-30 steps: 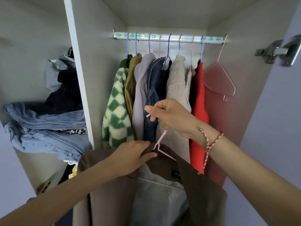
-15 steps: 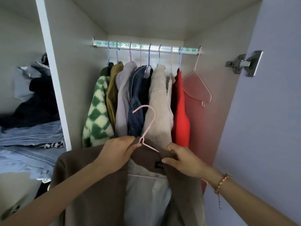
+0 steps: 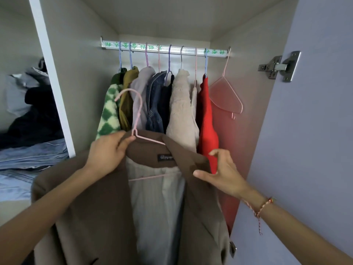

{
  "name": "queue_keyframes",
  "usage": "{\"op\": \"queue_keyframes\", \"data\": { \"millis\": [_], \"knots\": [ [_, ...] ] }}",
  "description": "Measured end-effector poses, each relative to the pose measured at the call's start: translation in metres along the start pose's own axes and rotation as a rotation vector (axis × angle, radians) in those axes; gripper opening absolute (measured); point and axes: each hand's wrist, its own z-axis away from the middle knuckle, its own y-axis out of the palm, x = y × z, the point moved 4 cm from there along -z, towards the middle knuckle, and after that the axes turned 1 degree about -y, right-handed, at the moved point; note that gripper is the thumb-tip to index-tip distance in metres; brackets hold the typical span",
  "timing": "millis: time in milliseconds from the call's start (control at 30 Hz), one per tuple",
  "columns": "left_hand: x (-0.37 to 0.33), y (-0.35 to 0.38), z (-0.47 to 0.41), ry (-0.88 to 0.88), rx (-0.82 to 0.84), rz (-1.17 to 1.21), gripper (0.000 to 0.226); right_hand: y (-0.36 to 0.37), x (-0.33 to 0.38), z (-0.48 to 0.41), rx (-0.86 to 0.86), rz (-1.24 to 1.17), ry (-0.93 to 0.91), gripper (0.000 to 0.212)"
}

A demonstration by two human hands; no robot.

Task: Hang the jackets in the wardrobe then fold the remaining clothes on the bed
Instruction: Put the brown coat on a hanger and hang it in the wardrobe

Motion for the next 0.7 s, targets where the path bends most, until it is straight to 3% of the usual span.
{"op": "queue_keyframes", "data": {
  "millis": [67, 100, 167, 267, 501, 701],
  "knots": [
    [0.002, -0.009, -0.007, -0.026, -0.054, -0.025, 0.038, 0.011, 0.005, 0.008, -0.106, 0.114, -0.007, 0.074],
    [0.0, -0.011, -0.011, -0.043, -0.06, -0.025, 0.035, 0.022, 0.005, 0.008, -0.063, 0.084, 0.03, 0.075],
    [-0.003, -0.014, -0.015, -0.05, -0.046, -0.015, 0.029, 0.042, 0.002, 0.0, 0.03, 0.002, 0.123, 0.062],
    [-0.004, -0.022, -0.018, 0.032, -0.013, 0.011, 0.03, 0.028, -0.007, -0.025, -0.04, 0.096, 0.089, 0.034],
    [-0.002, -0.02, -0.013, 0.239, 0.068, -0.065, 0.05, -0.059, 0.027, -0.073, -0.21, 0.199, -0.014, 0.024],
    [-0.022, 0.011, -0.003, 0.322, 0.119, -0.064, 0.049, -0.055, 0.088, -0.071, -0.181, 0.054, -0.07, 0.02]
  ]
}}
